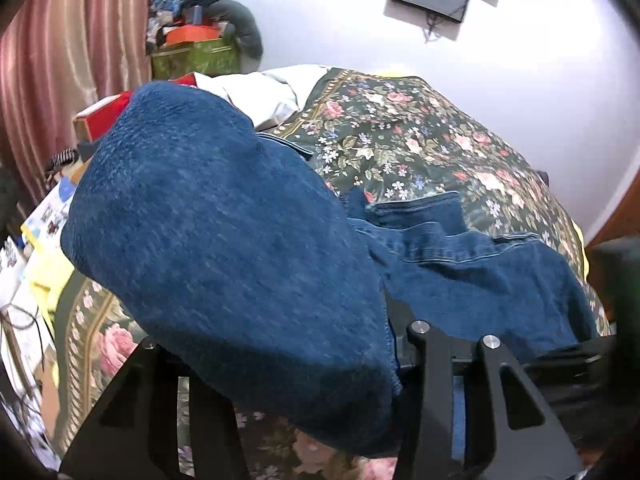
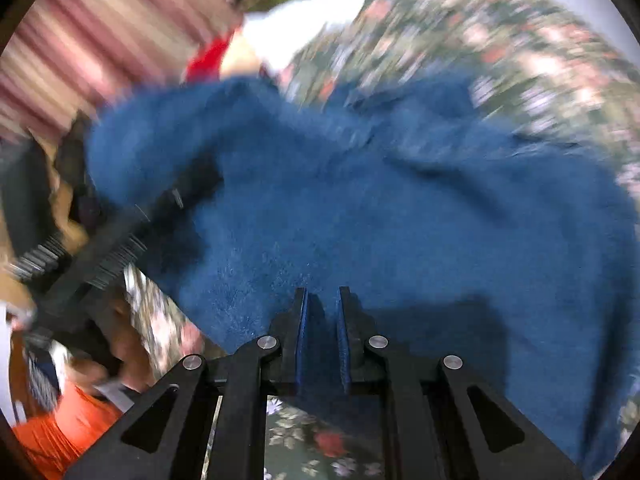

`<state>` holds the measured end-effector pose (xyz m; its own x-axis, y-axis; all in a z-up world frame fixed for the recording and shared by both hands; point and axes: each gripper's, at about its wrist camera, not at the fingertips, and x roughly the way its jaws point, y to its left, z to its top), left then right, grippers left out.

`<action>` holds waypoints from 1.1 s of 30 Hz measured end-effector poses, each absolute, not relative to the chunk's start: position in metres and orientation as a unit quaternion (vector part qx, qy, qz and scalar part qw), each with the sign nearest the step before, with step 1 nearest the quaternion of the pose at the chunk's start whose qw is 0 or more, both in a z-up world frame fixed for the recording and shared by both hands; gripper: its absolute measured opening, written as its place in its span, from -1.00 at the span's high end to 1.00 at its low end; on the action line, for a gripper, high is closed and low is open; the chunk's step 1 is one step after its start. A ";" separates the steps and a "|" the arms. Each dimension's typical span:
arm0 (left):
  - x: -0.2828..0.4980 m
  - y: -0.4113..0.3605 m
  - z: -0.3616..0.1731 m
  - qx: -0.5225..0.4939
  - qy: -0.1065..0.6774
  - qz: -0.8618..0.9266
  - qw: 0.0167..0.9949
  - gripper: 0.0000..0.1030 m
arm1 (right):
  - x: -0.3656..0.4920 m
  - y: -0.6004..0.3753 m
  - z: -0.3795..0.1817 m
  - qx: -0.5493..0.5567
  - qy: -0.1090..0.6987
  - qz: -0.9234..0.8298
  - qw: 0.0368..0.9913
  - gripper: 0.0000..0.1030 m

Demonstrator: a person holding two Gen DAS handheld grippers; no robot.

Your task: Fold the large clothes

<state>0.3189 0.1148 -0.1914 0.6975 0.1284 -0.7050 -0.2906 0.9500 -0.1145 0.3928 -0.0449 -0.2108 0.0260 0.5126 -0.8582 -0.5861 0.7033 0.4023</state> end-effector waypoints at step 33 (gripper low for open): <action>0.314 -0.225 -0.163 0.264 0.286 -0.197 0.900 0.17 | 0.297 -0.342 -0.198 0.102 0.566 0.152 0.804 0.83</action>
